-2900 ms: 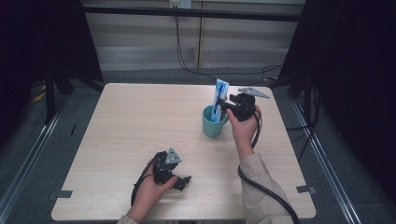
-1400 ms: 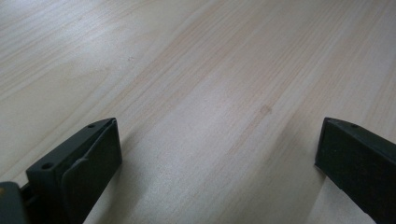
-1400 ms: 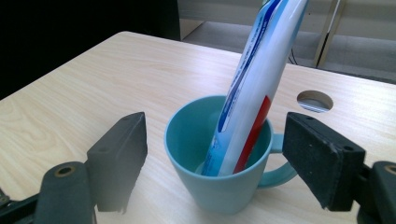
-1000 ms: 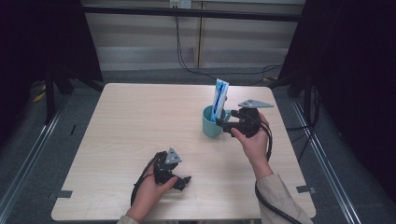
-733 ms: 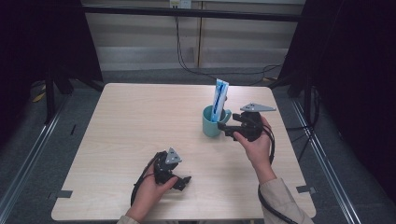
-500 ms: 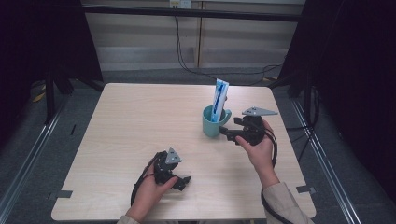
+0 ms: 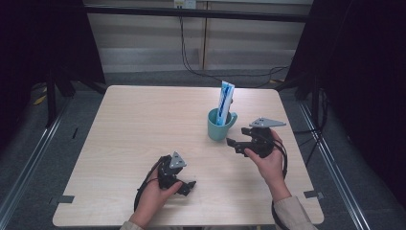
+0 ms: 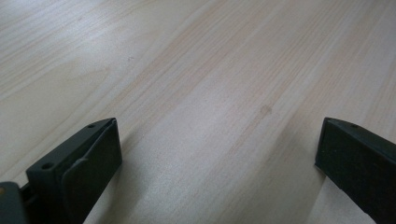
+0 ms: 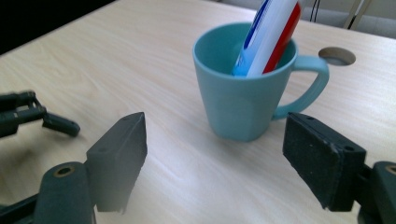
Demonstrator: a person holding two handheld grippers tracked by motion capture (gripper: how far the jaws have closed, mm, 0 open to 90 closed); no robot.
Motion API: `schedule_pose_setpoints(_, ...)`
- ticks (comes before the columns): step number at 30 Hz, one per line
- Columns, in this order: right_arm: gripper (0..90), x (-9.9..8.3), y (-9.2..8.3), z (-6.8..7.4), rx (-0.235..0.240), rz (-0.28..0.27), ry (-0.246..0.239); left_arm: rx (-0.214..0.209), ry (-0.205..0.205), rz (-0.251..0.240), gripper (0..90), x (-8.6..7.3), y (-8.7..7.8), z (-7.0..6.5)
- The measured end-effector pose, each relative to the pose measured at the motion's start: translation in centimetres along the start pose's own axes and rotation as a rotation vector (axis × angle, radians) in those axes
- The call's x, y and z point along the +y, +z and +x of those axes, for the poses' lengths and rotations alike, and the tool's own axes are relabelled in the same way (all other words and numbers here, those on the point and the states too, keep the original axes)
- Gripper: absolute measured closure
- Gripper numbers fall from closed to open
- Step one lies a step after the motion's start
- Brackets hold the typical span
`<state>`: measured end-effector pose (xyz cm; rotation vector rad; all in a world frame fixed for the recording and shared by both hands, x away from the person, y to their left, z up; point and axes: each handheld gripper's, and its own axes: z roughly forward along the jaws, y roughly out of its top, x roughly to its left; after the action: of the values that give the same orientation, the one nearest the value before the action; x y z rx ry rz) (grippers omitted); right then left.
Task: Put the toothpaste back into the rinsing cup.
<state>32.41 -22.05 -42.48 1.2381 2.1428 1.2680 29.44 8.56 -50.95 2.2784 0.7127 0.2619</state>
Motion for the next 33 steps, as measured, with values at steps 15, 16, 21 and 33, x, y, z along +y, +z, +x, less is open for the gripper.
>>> schedule_pose_setpoints(15, 21.7, -3.9, -0.3, 0.0, 0.022, 0.051, -0.015, -0.001, -0.004, -0.004, 0.0, 0.0, 0.1, 0.0)
schedule_pose_setpoints(16, 21.7, -4.5, -0.3, -0.1, 0.020, 0.054, -0.009, -0.001, -0.004, -0.003, 0.0, 0.1, 0.1, 0.0)
schedule_pose_setpoints(21, 21.7, -5.5, -0.5, -0.4, 0.024, 0.064, -0.001, 0.000, -0.005, -0.004, 0.0, 0.1, 0.1, 0.0)
schedule_pose_setpoints(33, 21.7, -8.5, -0.7, -0.8, 0.009, 0.108, 0.011, 0.000, -0.005, -0.003, 0.0, 0.1, 0.1, 0.0)
